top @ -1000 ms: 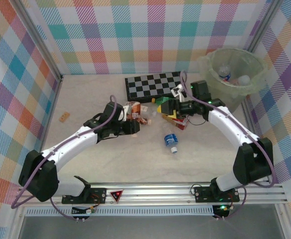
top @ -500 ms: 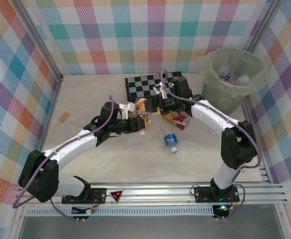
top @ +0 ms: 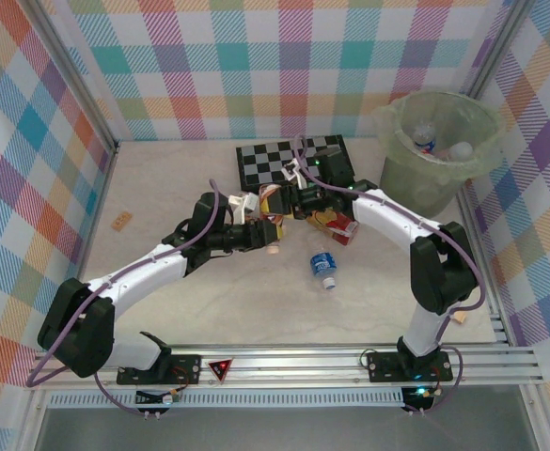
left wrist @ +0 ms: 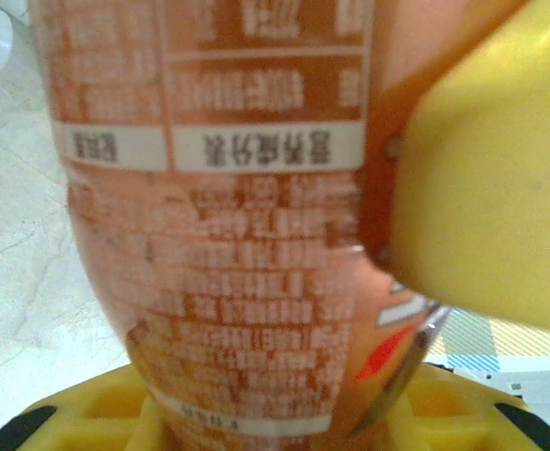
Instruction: Put the plastic bottles in the bin
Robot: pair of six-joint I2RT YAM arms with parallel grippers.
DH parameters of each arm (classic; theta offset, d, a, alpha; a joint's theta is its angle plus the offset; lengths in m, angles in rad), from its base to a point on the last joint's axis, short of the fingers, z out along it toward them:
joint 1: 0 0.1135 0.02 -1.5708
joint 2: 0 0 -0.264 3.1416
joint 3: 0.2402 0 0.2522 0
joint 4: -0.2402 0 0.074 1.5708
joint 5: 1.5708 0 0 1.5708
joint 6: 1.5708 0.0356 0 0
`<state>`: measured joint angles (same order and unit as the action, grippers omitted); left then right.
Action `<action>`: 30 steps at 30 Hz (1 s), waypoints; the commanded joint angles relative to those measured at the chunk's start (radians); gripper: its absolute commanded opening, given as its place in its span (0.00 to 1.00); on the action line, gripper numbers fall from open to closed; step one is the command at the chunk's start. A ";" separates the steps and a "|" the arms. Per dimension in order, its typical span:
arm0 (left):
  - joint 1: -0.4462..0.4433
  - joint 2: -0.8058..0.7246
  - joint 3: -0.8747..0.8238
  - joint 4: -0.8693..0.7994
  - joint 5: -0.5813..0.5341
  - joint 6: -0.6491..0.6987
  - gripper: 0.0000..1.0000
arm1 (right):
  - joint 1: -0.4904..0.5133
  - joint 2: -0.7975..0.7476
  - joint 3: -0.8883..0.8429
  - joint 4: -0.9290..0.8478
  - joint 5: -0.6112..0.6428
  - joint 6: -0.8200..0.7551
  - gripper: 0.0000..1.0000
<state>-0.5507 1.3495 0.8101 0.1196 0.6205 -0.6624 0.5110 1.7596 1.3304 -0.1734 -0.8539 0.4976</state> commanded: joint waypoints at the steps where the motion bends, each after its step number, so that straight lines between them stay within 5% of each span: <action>1: -0.008 -0.010 0.019 0.008 -0.012 0.011 0.43 | 0.004 -0.010 0.041 -0.009 0.023 -0.020 0.58; 11: -0.014 -0.039 0.021 -0.054 -0.040 0.049 0.72 | -0.021 -0.031 0.073 -0.061 0.099 -0.025 0.48; 18: -0.024 -0.041 0.037 -0.131 -0.062 0.105 0.90 | -0.098 -0.078 0.103 -0.159 0.282 -0.051 0.44; 30: -0.028 0.009 0.075 -0.137 -0.060 0.113 0.93 | -0.441 -0.255 0.261 -0.340 0.392 -0.153 0.35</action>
<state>-0.5694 1.3502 0.8539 -0.0017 0.5632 -0.5735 0.1532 1.5551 1.5467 -0.4511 -0.4805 0.3824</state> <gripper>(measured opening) 0.929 0.526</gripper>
